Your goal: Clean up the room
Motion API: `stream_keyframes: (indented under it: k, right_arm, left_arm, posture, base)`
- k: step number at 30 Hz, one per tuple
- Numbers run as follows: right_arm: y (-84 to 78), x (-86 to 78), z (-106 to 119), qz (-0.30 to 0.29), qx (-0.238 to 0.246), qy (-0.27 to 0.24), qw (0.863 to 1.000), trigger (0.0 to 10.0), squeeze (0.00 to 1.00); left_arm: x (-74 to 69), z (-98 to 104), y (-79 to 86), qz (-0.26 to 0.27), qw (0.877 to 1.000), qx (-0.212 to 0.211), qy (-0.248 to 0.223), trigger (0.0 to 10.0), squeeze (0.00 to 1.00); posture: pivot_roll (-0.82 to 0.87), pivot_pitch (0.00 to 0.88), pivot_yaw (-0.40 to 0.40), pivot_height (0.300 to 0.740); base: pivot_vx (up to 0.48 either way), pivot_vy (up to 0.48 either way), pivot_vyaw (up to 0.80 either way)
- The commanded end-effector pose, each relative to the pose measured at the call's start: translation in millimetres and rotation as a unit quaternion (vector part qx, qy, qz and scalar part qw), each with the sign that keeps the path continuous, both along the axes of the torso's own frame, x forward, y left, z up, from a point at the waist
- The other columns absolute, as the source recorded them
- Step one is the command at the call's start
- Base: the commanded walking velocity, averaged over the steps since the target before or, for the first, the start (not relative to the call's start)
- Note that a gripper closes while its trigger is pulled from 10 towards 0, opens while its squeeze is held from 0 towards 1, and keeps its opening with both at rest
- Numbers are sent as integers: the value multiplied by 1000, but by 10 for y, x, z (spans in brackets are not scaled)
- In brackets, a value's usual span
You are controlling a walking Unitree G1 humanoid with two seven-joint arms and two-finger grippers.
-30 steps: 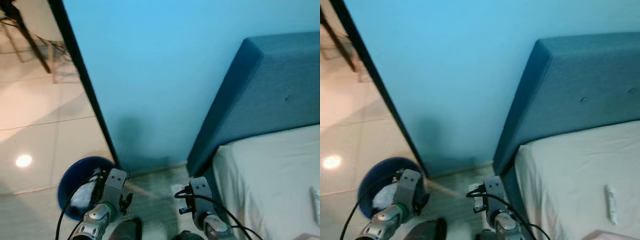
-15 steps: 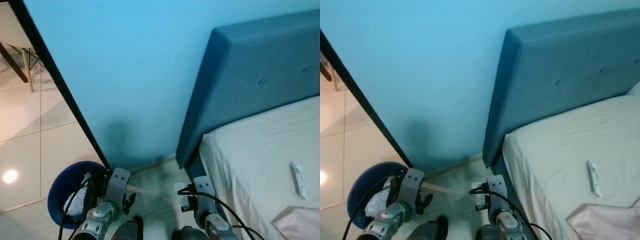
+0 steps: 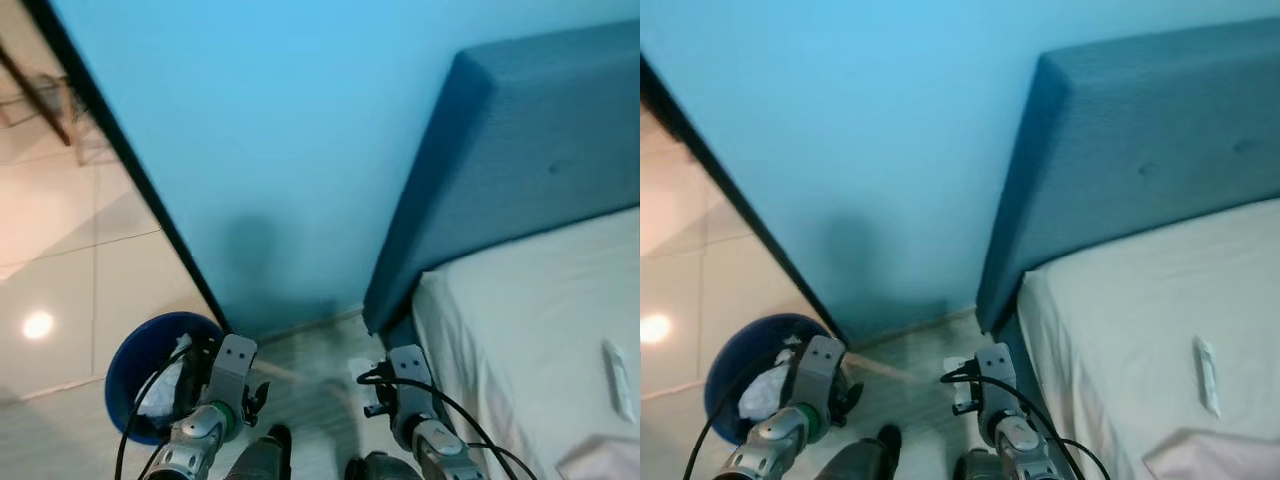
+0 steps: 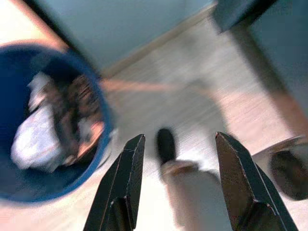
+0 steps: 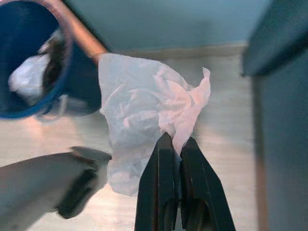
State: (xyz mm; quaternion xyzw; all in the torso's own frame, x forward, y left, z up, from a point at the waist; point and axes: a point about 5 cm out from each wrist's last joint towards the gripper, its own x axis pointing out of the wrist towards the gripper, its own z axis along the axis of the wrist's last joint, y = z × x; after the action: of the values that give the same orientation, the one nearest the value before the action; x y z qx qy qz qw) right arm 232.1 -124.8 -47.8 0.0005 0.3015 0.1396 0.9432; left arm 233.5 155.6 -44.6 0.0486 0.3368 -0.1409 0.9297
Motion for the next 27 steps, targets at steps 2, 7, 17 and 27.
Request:
stream_keyframes:
  k: [2,7,17,27]
  right_arm:
    - [34,-88,-65,20,1,21,1000,10000,0]
    - [80,-74,-56,30,8,23,999,10000,0]
    - [190,2,-4,48,23,19,998,10000,0]
    - [233,10,0,34,49,27,998,10000,0]
  left_arm:
    - [-94,-71,-21,-11,1000,10,17,10000,0]
    - [-76,-52,-38,-9,1000,4,14,10000,0]
    - [-28,-1,-6,-4,1000,8,11,10000,0]
    - [-39,13,49,20,1000,14,16,10000,0]
  posture:
    - [112,118,25,740]
    - [124,124,28,740]
    - [148,128,37,740]
    - [176,131,32,740]
  base:
    - [0,0,800]
    - [0,0,800]
    - [0,0,800]
    - [0,0,800]
